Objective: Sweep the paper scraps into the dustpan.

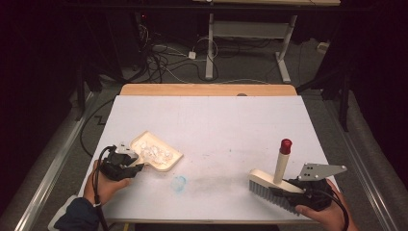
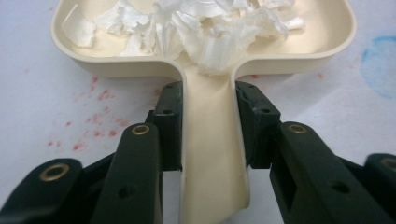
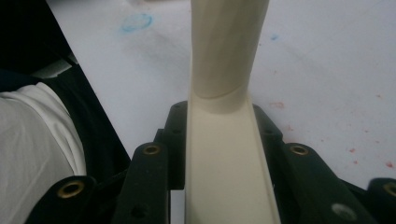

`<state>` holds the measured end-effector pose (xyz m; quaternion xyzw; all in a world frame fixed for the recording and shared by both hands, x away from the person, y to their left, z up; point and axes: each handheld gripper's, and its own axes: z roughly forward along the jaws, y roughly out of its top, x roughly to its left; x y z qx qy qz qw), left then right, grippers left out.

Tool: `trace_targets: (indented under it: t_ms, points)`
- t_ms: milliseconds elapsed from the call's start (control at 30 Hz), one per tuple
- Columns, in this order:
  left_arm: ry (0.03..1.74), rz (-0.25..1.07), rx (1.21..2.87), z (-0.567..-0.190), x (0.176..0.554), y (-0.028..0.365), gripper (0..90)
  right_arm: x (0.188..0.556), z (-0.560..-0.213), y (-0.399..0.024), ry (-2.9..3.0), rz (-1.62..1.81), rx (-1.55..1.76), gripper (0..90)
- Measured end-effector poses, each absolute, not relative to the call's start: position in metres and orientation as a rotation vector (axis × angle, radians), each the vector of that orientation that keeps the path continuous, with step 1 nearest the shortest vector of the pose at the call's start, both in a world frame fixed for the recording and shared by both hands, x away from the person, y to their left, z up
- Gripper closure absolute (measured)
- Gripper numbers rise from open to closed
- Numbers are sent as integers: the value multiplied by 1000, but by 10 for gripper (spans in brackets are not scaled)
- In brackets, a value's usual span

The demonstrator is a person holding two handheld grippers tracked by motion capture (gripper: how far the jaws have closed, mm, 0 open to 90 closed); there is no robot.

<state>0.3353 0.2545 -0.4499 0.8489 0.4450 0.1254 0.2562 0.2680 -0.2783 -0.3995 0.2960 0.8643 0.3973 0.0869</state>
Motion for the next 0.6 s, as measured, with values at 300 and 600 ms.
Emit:
trace_targets:
  t_ms: [300, 600]
  points:
    - [1299, 371, 2247, -450, 342, 268, 638, 284, -406, -284, 2599, 1144, 968, 671]
    - [1361, 376, 2203, -455, 349, 265, 637, 319, -409, -294, 2630, 1080, 1008, 647]
